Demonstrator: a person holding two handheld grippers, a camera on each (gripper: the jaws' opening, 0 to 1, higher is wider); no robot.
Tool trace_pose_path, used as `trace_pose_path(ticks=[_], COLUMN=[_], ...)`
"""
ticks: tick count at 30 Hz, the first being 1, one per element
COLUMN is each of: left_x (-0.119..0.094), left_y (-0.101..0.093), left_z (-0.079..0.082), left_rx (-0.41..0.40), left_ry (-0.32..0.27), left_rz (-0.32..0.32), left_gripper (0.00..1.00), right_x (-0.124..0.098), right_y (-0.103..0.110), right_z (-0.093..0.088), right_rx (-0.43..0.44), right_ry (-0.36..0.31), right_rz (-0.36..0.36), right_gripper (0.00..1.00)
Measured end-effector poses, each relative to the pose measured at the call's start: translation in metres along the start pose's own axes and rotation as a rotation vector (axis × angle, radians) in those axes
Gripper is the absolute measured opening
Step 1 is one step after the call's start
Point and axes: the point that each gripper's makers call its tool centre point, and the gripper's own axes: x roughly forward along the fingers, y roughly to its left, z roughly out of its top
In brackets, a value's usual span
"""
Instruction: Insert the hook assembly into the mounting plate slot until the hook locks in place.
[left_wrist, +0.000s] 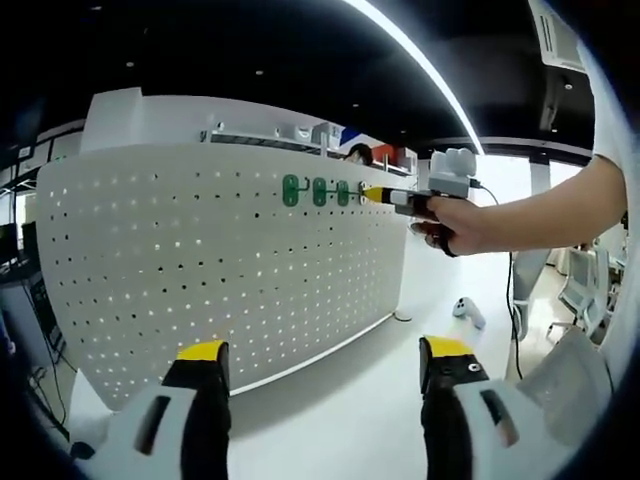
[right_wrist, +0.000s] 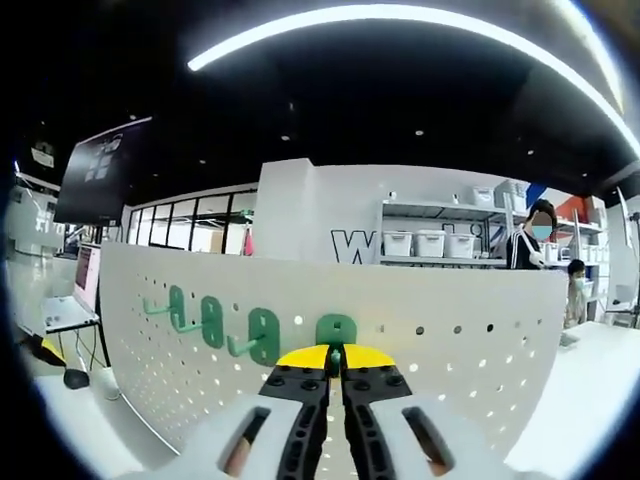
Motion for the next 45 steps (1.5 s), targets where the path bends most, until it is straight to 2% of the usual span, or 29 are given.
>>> trace_pose_path(ticks=[2, 7, 19, 23, 26, 30, 31, 33, 35, 45], left_x=[0.000, 0.000, 0.000, -0.001, -0.002, -0.003, -0.003, -0.002, -0.002, -0.001], left_y=[0.000, -0.001, -0.004, -0.002, 0.001, 0.002, 0.002, 0.001, 0.000, 0.000], left_z=[0.000, -0.002, -0.003, -0.003, -0.005, -0.007, -0.007, -0.008, -0.009, -0.008], left_rx=[-0.003, -0.005, -0.010, -0.010, -0.016, -0.026, -0.026, -0.021, -0.025, -0.025], left_ry=[-0.001, 0.000, -0.004, -0.002, -0.001, -0.001, -0.001, 0.004, 0.005, 0.002], left_rz=[-0.002, -0.001, -0.008, -0.003, 0.002, 0.011, 0.011, 0.008, 0.005, 0.001], left_gripper=[0.80, 0.79, 0.78, 0.78, 0.78, 0.78, 0.78, 0.78, 0.78, 0.78], right_x=[0.000, 0.003, -0.001, -0.003, -0.007, -0.011, -0.012, -0.013, -0.014, -0.020], right_y=[0.000, 0.001, 0.000, 0.001, 0.005, 0.007, 0.011, 0.011, 0.013, 0.016], right_z=[-0.001, -0.002, -0.004, -0.006, -0.002, -0.004, -0.002, -0.006, -0.003, -0.005], right_rx=[-0.041, -0.034, -0.032, -0.004, 0.022, 0.002, 0.046, 0.015, 0.035, 0.022], right_ry=[0.013, 0.026, 0.023, 0.024, -0.002, 0.011, -0.007, 0.022, 0.005, 0.016], right_rz=[-0.031, -0.082, -0.067, -0.033, -0.003, 0.027, 0.055, 0.058, 0.076, 0.127], right_gripper=[0.01, 0.01, 0.02, 0.04, 0.10, 0.14, 0.15, 0.16, 0.19, 0.35])
